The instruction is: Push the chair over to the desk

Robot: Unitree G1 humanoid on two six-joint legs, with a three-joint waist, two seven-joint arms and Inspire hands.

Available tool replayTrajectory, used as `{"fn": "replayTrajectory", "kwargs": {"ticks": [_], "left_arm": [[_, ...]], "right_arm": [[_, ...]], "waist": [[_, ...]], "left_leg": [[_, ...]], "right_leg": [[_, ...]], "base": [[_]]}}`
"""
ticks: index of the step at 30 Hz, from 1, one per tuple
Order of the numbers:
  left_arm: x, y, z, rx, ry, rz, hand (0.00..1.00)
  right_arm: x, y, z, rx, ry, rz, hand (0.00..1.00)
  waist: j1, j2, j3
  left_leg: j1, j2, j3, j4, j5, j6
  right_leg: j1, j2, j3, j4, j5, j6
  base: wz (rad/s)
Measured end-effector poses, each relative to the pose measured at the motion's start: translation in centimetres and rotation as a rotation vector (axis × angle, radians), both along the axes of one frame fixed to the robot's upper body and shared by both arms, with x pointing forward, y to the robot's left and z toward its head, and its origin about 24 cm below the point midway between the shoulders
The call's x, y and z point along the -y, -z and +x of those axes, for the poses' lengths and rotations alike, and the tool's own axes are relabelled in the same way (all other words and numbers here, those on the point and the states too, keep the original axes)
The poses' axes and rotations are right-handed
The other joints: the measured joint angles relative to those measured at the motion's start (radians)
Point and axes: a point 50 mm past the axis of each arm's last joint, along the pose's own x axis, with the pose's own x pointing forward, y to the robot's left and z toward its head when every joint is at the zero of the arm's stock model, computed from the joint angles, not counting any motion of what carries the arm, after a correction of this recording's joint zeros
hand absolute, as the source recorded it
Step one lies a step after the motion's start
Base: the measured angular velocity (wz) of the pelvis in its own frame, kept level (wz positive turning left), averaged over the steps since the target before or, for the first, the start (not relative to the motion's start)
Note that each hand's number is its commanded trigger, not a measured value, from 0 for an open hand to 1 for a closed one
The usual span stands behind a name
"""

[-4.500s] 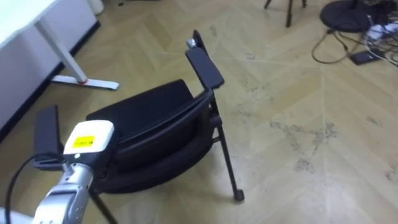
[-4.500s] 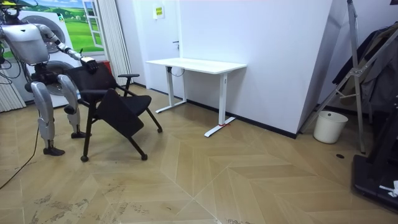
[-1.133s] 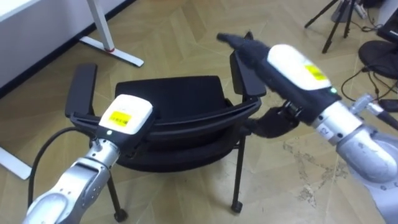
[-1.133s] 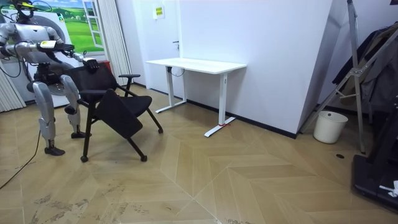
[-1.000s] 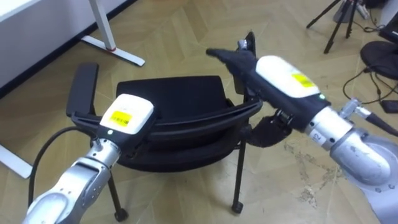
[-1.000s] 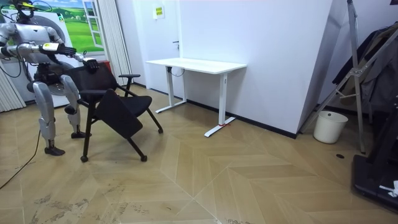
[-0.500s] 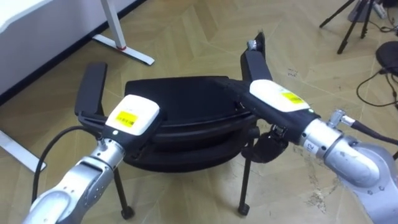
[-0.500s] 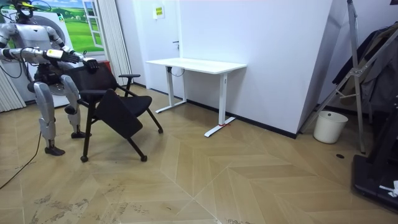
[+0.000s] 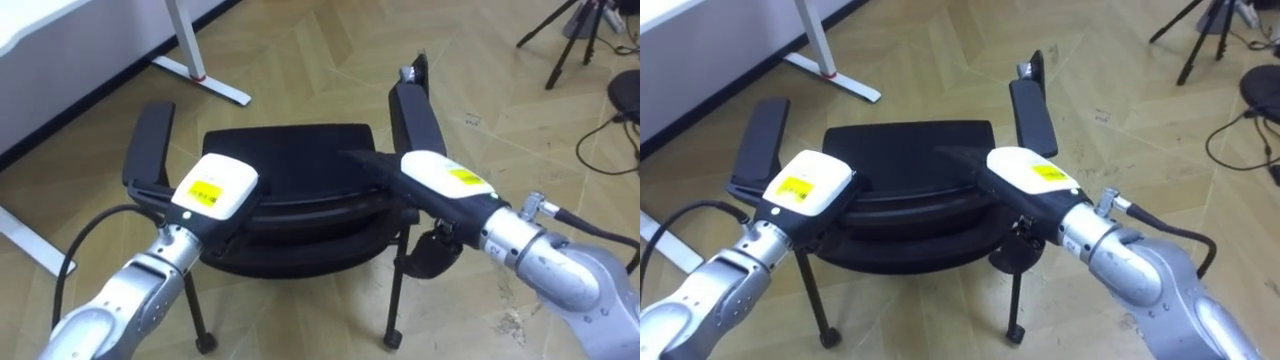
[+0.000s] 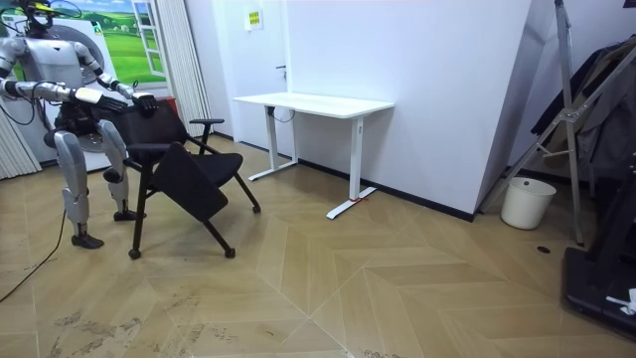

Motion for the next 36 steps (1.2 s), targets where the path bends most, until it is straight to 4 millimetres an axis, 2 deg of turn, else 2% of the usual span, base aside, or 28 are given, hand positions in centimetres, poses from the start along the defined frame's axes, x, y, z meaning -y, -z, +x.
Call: {"fn": "replayTrajectory", "kwargs": {"ticks": [4,17,20,28,36], "left_arm": [[0.2,0.1,0.2,-0.002,-0.001,0.008,1.00],[1.5,0.1,0.4,-0.004,0.032,0.009,1.00],[1.9,0.1,0.4,-0.004,0.033,-0.003,1.00],[2.1,0.1,0.4,-0.007,0.036,-0.003,1.00],[2.1,0.0,0.6,-0.007,0.037,0.006,1.00]], "right_arm": [[0.1,0.8,0.5,0.046,0.009,-0.047,0.00],[0.7,1.7,2.7,0.135,0.047,-0.209,0.00],[0.6,2.1,3.1,0.150,0.052,-0.255,0.00],[0.1,2.9,3.9,0.194,0.072,-0.339,0.00],[-0.3,3.0,4.1,0.212,0.072,-0.383,0.00]], "waist": [[0.000,0.001,-0.0003],[0.007,0.013,-0.0039],[0.022,0.012,-0.0042],[0.026,0.005,-0.0080],[0.026,-0.003,-0.0054]], "left_leg": [[-0.006,0.000,-0.001,0.006,0.000,0.000],[-0.048,0.000,-0.049,0.035,-0.002,-0.003],[-0.049,0.000,-0.050,0.035,-0.002,-0.003],[-0.048,-0.001,-0.054,0.035,-0.002,-0.003],[-0.048,-0.001,-0.056,0.034,-0.001,-0.005]], "right_leg": [[0.000,-0.001,-0.007,0.000,0.000,0.000],[-0.007,-0.001,-0.062,0.000,0.001,-0.001],[-0.009,-0.002,-0.061,0.001,0.001,-0.001],[-0.001,-0.002,-0.063,0.001,0.001,-0.001],[-0.007,-0.001,-0.063,0.001,0.001,-0.001]], "base": [[0.03],[0.11],[0.00],[0.01],[0.00]]}}
